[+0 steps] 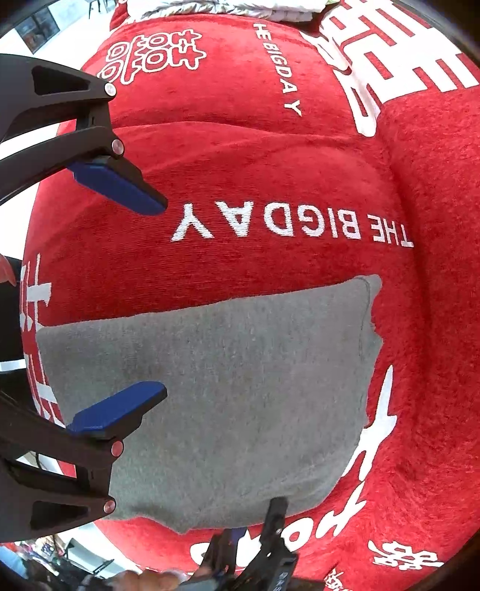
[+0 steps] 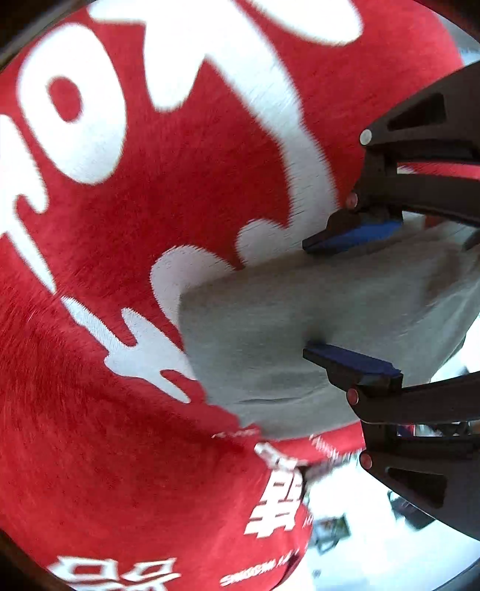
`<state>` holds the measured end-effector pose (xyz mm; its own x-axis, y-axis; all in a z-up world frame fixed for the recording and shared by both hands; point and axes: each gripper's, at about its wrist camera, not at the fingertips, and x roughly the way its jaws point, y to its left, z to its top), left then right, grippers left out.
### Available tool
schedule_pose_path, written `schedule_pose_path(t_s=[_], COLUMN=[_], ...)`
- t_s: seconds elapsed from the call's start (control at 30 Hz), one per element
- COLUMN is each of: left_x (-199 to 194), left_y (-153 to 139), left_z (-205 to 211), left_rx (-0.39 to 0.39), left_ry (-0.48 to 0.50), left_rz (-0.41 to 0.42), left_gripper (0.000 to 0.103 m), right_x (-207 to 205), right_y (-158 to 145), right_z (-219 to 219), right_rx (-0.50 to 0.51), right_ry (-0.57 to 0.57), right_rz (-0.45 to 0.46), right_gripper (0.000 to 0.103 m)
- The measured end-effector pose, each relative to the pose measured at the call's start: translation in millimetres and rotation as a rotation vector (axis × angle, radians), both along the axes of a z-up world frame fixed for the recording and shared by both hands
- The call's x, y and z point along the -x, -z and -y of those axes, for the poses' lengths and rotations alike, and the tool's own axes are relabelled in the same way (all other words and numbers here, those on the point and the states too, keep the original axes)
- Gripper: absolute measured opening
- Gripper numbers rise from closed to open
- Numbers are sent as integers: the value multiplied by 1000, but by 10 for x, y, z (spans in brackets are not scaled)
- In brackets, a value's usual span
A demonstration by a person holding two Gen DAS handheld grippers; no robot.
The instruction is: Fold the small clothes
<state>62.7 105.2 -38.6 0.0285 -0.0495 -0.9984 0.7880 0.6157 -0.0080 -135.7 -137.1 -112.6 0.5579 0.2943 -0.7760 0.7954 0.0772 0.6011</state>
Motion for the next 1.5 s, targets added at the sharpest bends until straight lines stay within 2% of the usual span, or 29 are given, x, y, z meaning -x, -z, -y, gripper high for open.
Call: schedule_pose_path(t_s=[0.1,0.17,0.2,0.23,0.33,0.43,0.5,0.53,0.57,0.63,0.8,0.87,0.93,1.17,1.27,1.37,1.4,1.43,1.5], left_x=[-18,-32,-35,-43,-47,-27,-3,3,14,28,36,25,19,-32,-33,-2,9,19,33], left_y=[16,54,66,77,79,93,101,99,93,89,120,114,111,105,108,108,109,104,73], left_z=[6,36,45,71,125,187,222,230,236,240,228,208,184,107,88,89,91,87,79], left_rx=[4,-1,-4,-6,1,-4,-15,-17,-20,-20,-27,-26,-36,-24,-30,-51,-56,-62,-62], left_ry=[-9,-9,-10,-14,-21,-8,3,7,11,17,17,9,4,-13,-7,14,21,23,29], left_rz=[-9,-14,-13,-7,-1,4,12,16,24,29,20,21,41,18,11,20,22,32,55], left_gripper=[92,92,92,92,92,92,92,92,92,92,92,92,92,92,92,92,103,103,103], right_x=[62,97,75,35,-149,-331,-411,-421,-411,-355,-265,-174,-68,167,172,85,60,39,-32], right_y=[171,219,165,62,-398,-616,-543,-449,-391,-347,-569,-660,-703,-720,-781,-855,-882,-916,-968], right_z=[85,105,101,89,-24,-110,-56,3,44,102,27,-29,-93,-424,-573,-692,-721,-750,-792], right_rx=[-117,-155,-119,-59,152,307,379,382,359,294,323,305,283,189,206,249,264,280,312], right_ry=[79,96,61,18,-144,-270,-312,-314,-304,-268,-292,-276,-267,-246,-271,-302,-309,-315,-328], right_rz=[124,142,128,125,145,55,-109,-192,-217,-210,-269,-262,-268,-268,-292,-312,-319,-326,-344], right_gripper=[56,35,27,23,20,19,16,16,16,18,18,24,43,44,51,64,73,83,85])
